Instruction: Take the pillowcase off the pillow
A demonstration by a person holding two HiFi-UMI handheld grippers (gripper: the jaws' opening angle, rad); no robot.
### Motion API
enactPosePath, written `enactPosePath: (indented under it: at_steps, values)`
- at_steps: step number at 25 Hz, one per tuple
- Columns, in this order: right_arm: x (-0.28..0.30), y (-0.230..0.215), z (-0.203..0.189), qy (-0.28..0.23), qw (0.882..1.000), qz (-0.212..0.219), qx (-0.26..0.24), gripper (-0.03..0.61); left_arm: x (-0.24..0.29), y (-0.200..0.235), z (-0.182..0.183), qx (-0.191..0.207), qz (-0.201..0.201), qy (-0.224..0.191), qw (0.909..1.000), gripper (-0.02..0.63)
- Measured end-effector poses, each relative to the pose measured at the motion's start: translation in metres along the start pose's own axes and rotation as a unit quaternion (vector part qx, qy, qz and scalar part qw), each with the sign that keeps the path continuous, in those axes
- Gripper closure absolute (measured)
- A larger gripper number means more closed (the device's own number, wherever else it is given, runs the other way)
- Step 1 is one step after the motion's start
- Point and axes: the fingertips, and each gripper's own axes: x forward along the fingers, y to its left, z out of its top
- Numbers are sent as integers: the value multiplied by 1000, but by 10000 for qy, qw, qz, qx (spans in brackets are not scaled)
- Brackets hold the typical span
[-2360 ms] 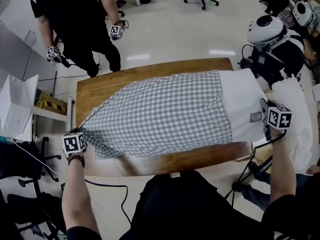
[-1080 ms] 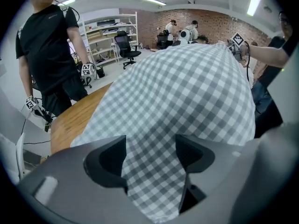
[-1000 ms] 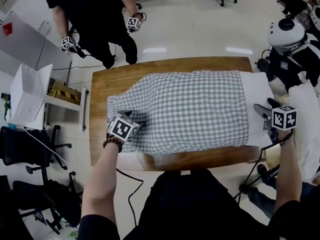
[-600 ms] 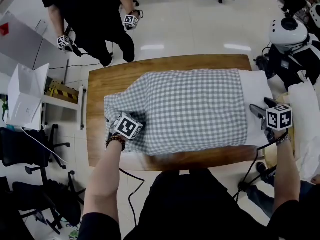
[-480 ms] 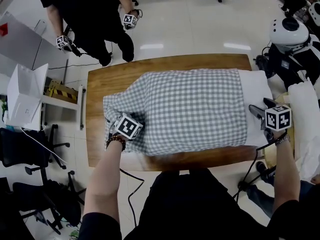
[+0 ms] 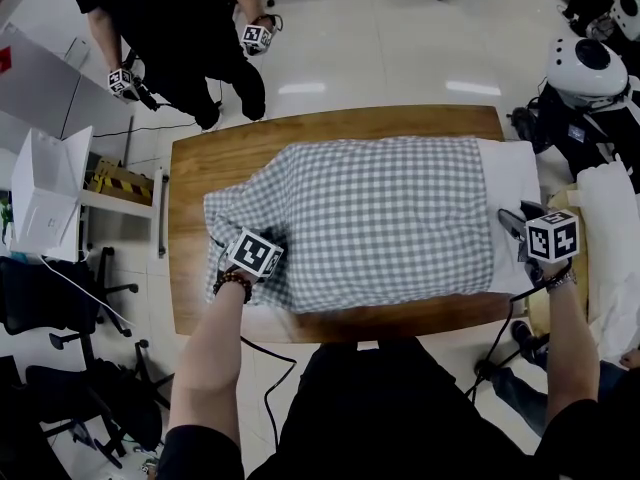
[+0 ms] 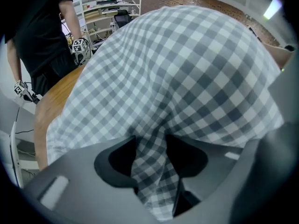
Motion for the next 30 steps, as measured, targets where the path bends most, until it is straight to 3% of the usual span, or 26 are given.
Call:
enactPosePath:
  at_steps: [3, 5, 18, 25, 30]
  values:
    - [2, 6, 2, 23, 9999, -21, -128, 462, 3, -6, -7, -114, -147, 100, 9998, 533]
    - [1, 9, 7, -36, 9997, -78, -212, 513, 5, -11, -14, -196, -254, 190, 9993, 592]
    - [-49, 2, 31, -840, 9945, -540, -325, 560, -35, -6, -6, -244, 112, -344, 9990, 604]
    - [-75, -4, 34, -1072, 9912, -683, -382, 565, -63, -6, 2, -558, 87, -717, 9958, 604]
    - [-86, -3, 36, -1194, 9889, -756, -468, 565, -79, 3, -8, -759, 235, -758, 9940, 607]
